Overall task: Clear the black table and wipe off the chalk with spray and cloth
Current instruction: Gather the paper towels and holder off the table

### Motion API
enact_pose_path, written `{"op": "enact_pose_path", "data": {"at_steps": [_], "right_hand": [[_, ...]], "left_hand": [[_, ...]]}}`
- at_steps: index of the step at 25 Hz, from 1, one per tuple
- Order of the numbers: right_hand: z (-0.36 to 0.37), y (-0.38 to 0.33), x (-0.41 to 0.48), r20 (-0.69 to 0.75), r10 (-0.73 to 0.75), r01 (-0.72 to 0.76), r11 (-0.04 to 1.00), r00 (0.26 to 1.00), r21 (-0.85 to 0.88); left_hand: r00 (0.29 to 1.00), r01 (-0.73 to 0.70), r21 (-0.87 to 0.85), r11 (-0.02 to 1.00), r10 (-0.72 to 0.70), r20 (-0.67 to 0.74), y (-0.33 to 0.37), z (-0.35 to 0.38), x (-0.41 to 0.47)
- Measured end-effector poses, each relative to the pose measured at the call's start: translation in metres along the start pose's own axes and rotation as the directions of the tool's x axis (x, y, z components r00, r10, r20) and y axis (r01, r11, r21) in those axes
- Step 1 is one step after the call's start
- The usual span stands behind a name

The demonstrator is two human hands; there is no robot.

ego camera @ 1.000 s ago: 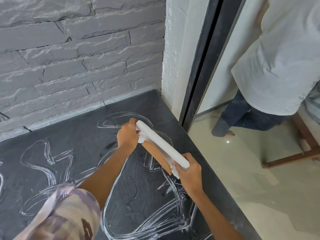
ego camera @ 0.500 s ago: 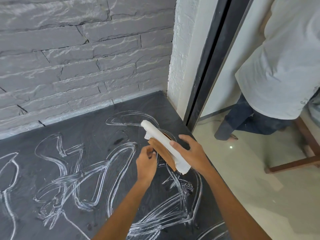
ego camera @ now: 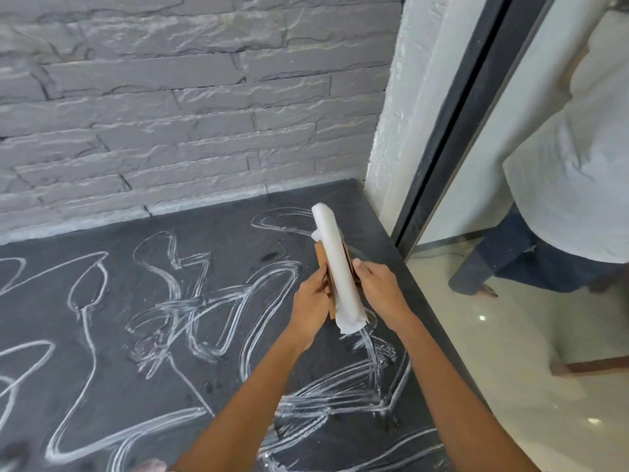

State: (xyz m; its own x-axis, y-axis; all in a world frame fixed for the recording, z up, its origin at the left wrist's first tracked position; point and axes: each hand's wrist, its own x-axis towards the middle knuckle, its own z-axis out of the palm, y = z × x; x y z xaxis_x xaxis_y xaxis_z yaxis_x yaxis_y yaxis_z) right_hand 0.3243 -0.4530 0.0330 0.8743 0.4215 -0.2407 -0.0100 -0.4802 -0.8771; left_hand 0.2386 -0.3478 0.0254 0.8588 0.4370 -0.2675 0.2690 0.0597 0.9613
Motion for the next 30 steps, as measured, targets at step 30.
{"op": "enact_pose_path", "data": {"at_steps": [30], "right_hand": [[0.496, 0.033, -0.500, 0.806, -0.233, 0.337, 0.940, 0.544, 0.045]], "left_hand": [[0.253, -0.199, -0.520, 0.830, -0.470, -0.846, -0.274, -0.343, -0.563]]}}
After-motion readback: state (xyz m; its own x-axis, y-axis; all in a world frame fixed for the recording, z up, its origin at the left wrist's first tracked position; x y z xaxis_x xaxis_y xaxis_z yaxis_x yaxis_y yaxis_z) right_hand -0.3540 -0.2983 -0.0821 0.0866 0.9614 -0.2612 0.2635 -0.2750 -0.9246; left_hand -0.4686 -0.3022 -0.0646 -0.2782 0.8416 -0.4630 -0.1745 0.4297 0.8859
